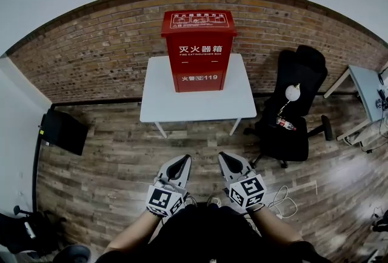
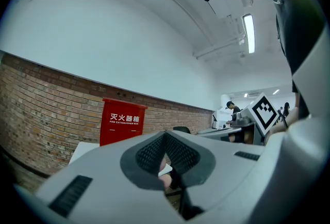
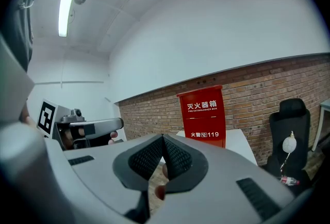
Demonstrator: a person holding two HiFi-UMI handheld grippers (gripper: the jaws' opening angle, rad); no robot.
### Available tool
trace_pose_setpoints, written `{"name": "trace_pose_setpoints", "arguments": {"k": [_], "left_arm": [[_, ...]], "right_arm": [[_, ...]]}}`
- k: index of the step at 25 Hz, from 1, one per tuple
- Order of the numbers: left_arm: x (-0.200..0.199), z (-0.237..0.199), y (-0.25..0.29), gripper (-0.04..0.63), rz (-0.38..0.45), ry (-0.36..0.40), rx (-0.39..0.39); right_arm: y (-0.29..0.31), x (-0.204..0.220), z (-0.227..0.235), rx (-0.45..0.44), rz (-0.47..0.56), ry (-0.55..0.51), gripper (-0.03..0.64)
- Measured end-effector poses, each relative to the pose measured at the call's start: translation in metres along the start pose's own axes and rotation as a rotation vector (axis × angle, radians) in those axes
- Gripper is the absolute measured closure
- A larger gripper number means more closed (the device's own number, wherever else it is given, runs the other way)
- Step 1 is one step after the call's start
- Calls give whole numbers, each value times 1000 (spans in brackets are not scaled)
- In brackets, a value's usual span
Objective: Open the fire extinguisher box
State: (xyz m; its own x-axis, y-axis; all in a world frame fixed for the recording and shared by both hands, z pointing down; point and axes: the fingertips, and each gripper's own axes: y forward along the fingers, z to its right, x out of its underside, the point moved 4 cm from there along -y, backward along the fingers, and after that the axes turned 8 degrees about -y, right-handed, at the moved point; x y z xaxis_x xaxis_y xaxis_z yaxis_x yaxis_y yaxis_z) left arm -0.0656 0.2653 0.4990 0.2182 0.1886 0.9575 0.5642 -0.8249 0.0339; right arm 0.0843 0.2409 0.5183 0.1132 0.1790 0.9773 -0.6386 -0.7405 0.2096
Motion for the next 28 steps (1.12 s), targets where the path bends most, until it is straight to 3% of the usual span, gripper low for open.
{"name": "trace_pose_setpoints", "arguments": {"k": [28], "left_arm": [[-2, -69, -31, 545, -13, -16, 27]], "right_arm": [[30, 3, -45, 102, -6, -6, 598]]}}
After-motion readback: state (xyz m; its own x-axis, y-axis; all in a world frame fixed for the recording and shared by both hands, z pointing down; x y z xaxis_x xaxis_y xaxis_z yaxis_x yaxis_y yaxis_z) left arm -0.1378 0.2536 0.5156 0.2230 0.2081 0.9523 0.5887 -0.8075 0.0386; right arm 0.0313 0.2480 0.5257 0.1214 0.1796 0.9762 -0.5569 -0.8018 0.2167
